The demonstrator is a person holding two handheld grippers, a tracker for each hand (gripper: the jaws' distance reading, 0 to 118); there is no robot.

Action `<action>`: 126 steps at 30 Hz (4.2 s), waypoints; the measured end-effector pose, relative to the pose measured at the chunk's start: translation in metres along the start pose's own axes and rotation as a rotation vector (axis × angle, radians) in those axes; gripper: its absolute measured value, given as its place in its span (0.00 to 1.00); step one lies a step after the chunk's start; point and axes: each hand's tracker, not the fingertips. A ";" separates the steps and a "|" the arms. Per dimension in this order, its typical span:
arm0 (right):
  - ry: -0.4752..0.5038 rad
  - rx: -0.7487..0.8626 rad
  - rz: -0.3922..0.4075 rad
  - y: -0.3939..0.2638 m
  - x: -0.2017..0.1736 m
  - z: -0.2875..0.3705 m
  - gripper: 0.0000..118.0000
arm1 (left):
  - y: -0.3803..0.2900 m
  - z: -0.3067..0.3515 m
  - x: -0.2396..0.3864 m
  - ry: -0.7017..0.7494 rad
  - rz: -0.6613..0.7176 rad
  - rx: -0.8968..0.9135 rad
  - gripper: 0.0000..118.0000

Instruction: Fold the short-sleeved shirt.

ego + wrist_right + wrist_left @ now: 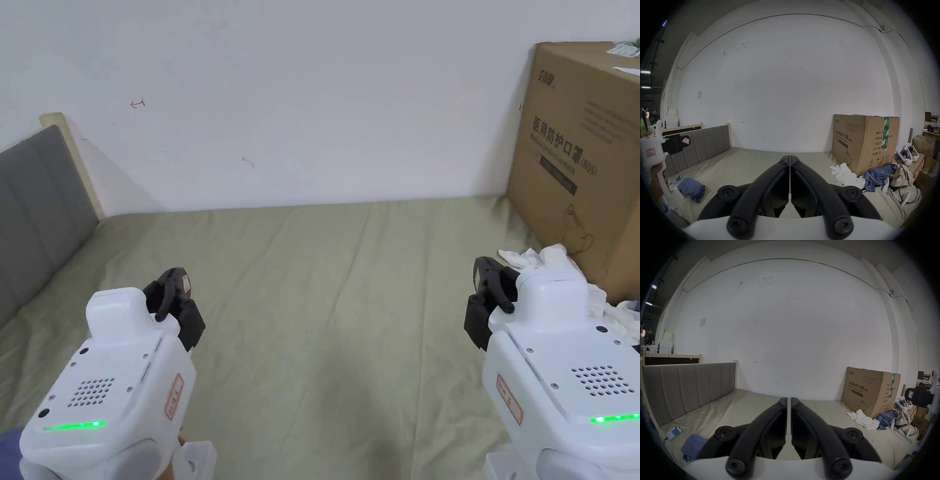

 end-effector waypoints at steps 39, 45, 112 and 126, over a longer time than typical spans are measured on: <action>-0.052 0.012 0.012 0.003 0.014 0.006 0.03 | 0.002 0.008 0.031 -0.033 -0.093 0.024 0.07; -0.055 0.015 0.015 0.004 0.014 0.007 0.03 | 0.003 0.009 0.031 -0.035 -0.088 0.027 0.07; -0.097 0.014 0.002 0.008 0.018 0.017 1.00 | 0.000 0.013 0.036 0.007 -0.124 0.032 1.00; -0.099 0.015 -0.002 0.008 0.019 0.017 1.00 | -0.001 0.012 0.036 0.001 -0.126 0.023 1.00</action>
